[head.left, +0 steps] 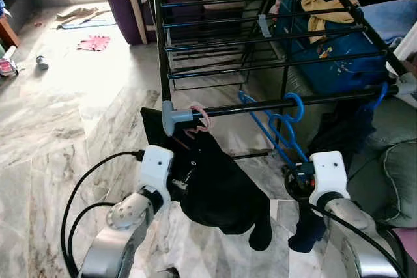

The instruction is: Hang hanger

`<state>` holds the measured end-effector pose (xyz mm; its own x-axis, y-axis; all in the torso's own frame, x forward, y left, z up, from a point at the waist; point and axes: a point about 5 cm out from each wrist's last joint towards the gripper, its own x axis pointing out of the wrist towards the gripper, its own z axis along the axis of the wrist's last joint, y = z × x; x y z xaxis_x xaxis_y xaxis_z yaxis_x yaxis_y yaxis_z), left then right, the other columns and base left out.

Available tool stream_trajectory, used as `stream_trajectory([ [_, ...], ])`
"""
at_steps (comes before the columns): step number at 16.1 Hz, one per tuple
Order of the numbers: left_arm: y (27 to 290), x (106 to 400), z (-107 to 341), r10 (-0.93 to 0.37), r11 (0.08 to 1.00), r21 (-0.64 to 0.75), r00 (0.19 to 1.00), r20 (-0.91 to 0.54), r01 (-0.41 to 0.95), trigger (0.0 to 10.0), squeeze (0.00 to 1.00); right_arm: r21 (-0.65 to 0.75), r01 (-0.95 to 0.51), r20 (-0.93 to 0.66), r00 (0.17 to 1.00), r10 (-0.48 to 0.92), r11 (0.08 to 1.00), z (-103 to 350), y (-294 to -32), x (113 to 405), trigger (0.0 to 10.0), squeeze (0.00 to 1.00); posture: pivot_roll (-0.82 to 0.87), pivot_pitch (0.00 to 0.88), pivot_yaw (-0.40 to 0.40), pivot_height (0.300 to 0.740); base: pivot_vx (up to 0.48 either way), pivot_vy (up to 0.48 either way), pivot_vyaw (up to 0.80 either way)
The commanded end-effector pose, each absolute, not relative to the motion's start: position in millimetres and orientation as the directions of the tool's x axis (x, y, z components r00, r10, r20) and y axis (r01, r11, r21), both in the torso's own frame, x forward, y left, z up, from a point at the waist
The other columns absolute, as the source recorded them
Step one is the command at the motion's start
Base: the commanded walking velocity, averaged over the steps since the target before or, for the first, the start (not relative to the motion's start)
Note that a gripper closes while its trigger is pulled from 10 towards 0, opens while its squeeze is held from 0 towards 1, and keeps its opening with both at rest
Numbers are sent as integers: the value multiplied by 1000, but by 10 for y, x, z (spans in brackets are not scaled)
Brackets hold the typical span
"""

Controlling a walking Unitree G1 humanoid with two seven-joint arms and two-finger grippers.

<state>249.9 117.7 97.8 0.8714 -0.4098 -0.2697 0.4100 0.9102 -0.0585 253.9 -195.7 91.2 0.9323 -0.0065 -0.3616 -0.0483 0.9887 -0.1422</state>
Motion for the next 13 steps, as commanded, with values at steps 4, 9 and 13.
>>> stream_trajectory([
  [4,1170,2471,991,-408,911,-63,873,-267,407,10000,0,-155,-42,-339,941,-13,987,962,-1953,2476,10000,1000,-55,137,1,740,0,0,0],
  [9,1153,2473,1030,-413,909,-44,879,-237,415,10000,0,-166,-7,-281,959,-41,986,1085,-1989,2424,10000,1000,-60,128,3,740,0,0,0],
  [13,1169,2472,1043,-409,912,-63,885,-225,405,10000,0,-191,-1,-232,972,-44,982,1161,-1990,2376,10000,1000,-66,123,5,740,0,0,0],
])
